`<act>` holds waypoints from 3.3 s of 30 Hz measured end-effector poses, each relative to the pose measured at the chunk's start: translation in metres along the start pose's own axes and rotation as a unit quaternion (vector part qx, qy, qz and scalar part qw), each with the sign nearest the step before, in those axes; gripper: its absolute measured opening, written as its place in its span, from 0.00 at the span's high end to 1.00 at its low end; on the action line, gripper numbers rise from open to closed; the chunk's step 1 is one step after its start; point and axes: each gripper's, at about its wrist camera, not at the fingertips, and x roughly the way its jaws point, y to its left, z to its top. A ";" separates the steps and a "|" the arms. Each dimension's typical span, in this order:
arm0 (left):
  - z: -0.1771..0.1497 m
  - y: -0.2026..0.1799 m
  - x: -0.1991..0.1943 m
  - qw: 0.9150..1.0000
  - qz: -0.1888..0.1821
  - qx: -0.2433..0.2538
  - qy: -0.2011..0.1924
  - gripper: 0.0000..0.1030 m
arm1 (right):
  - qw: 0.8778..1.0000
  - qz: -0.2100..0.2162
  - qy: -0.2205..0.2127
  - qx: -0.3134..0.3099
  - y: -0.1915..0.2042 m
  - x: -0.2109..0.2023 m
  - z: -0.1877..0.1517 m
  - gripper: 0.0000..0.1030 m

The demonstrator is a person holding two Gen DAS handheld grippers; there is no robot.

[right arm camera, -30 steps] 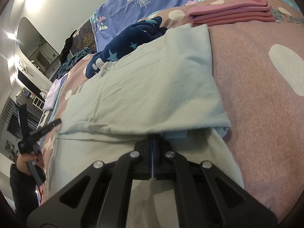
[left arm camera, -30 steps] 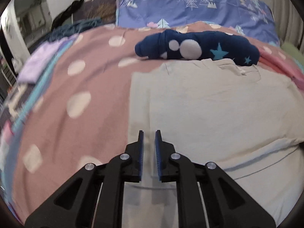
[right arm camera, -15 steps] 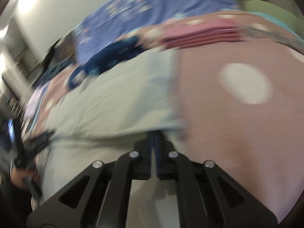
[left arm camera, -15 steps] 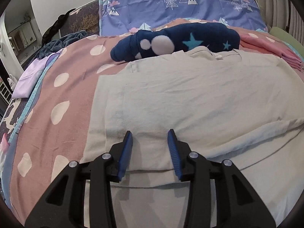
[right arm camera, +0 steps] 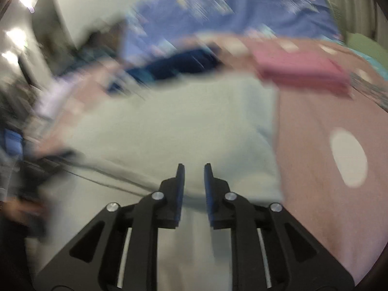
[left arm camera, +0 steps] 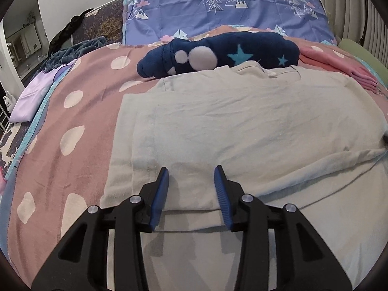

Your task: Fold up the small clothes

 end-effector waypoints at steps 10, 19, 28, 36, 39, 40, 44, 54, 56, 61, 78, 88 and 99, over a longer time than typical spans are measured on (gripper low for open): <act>-0.004 -0.023 -0.001 0.996 0.070 0.052 -0.010 0.59 | 0.986 0.059 -0.044 0.147 -0.082 -0.022 0.044 0.72; -0.005 -0.033 -0.002 0.992 0.098 0.075 -0.014 0.59 | 0.997 0.012 0.013 0.080 -0.081 0.053 0.096 0.98; -0.003 -0.019 0.000 0.997 0.057 0.041 -0.010 0.59 | 0.996 -0.006 -0.053 0.072 -0.097 0.010 0.087 0.96; -0.003 -0.009 0.001 0.999 0.033 0.019 -0.009 0.57 | 0.996 -0.058 -0.013 -0.063 -0.058 0.026 0.014 0.86; -0.002 -0.007 0.002 1.000 0.024 0.011 -0.008 0.57 | 0.996 -0.087 -0.008 -0.027 -0.062 0.016 0.017 0.90; -0.003 -0.006 0.002 1.000 0.023 0.010 -0.008 0.57 | 0.995 -0.097 -0.007 -0.035 -0.058 0.016 0.015 0.90; -0.006 0.000 -0.009 1.000 -0.001 0.000 -0.010 0.58 | 0.998 -0.063 -0.022 -0.011 -0.058 -0.018 -0.002 0.80; -0.089 0.051 -0.079 0.997 -0.062 -0.035 -0.004 0.48 | 0.993 0.105 -0.001 0.059 -0.108 -0.109 -0.090 0.75; -0.112 0.057 -0.088 0.998 -0.061 -0.029 0.007 0.48 | 0.991 0.122 0.006 0.053 -0.105 -0.119 -0.105 0.71; -0.149 0.079 -0.111 0.993 -0.091 -0.070 0.003 0.48 | 0.989 0.136 0.039 0.053 -0.098 -0.125 -0.139 0.69; -0.214 0.115 -0.145 0.978 -0.169 -0.114 0.047 0.44 | 0.965 0.239 0.069 0.085 -0.100 -0.170 -0.214 0.63; -0.234 0.108 -0.160 0.965 -0.238 -0.092 0.067 0.44 | 0.940 0.315 0.094 0.092 -0.079 -0.164 -0.217 0.56; -0.244 0.113 -0.164 0.956 -0.242 -0.162 0.038 0.87 | 0.938 0.312 0.103 0.109 -0.079 -0.160 -0.220 0.94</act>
